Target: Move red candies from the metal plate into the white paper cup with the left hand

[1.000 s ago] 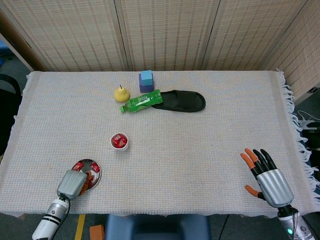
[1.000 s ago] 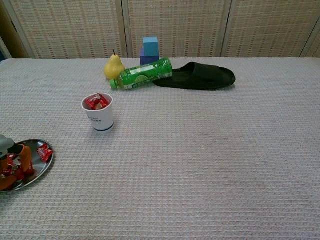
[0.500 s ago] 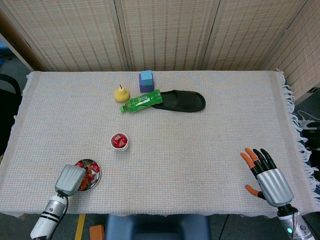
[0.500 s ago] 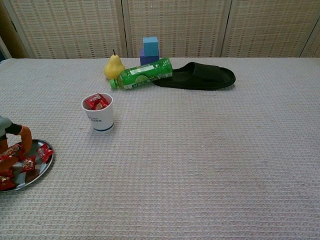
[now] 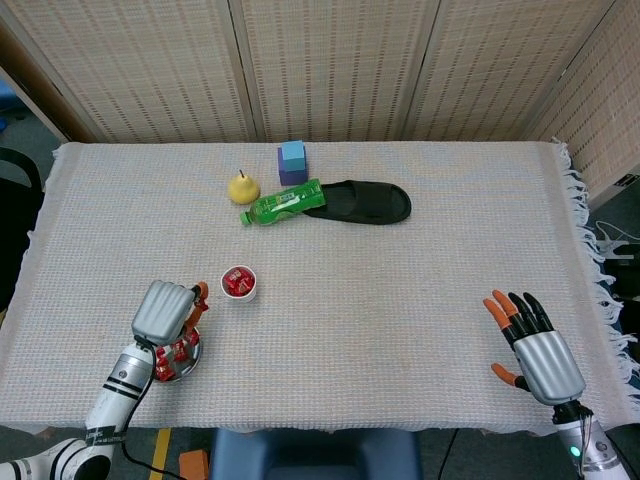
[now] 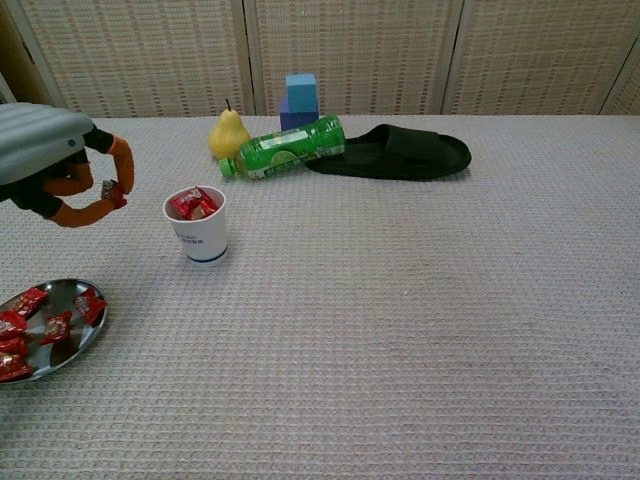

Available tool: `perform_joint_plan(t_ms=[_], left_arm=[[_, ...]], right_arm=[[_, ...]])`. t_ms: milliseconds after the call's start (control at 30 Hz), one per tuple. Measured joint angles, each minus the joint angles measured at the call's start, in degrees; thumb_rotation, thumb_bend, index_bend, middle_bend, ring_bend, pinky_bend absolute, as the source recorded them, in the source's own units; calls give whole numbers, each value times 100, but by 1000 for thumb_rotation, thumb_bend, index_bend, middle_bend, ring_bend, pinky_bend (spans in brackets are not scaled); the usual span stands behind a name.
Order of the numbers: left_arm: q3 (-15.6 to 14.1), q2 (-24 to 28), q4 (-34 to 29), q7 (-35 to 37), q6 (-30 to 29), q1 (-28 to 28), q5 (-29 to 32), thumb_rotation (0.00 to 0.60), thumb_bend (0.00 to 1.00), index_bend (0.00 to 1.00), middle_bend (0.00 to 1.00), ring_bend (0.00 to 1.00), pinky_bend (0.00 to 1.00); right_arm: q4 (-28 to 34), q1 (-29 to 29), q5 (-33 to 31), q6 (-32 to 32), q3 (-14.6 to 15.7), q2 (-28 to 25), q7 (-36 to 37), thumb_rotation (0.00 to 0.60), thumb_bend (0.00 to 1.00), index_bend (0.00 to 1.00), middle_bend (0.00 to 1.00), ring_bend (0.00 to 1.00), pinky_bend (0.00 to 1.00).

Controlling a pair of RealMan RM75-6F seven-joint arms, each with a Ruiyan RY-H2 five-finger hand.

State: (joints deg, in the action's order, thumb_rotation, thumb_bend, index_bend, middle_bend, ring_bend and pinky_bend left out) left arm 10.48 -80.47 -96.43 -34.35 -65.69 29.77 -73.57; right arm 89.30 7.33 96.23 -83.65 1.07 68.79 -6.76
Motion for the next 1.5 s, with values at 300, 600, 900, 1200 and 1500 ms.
perform_joint_plan(t_ms=[300, 600, 900, 1200, 1500], left_arm=[[368, -400, 510, -139, 446, 637, 568, 600, 502, 553, 1000, 1000, 1000], [347, -728, 775, -240, 559, 964, 750, 600, 502, 533, 1000, 1000, 1000], [239, -1020, 1165, -396, 561, 1143, 942, 600, 498, 496, 1000, 1000, 1000], [88, -1078, 1146, -538, 468, 1194, 1046, 600, 463, 261, 1000, 1000, 1000], [6, -959, 865, -558, 289, 1144, 960, 600, 456, 204, 1000, 1000, 1000]], right_arm=[[-10, 29, -230, 94, -91, 19, -45, 600, 60, 0, 0, 0, 0], [-18, 57, -303, 149, -116, 6, -13, 600, 59, 0, 0, 0, 0], [-22, 42, -273, 82, -105, -30, 48, 600, 59, 0, 0, 0, 0], [-19, 23, -214, 12, -90, -38, 74, 600, 59, 0, 0, 0, 0], [-3, 18, -167, -2, -61, -39, 57, 600, 59, 0, 0, 0, 0]])
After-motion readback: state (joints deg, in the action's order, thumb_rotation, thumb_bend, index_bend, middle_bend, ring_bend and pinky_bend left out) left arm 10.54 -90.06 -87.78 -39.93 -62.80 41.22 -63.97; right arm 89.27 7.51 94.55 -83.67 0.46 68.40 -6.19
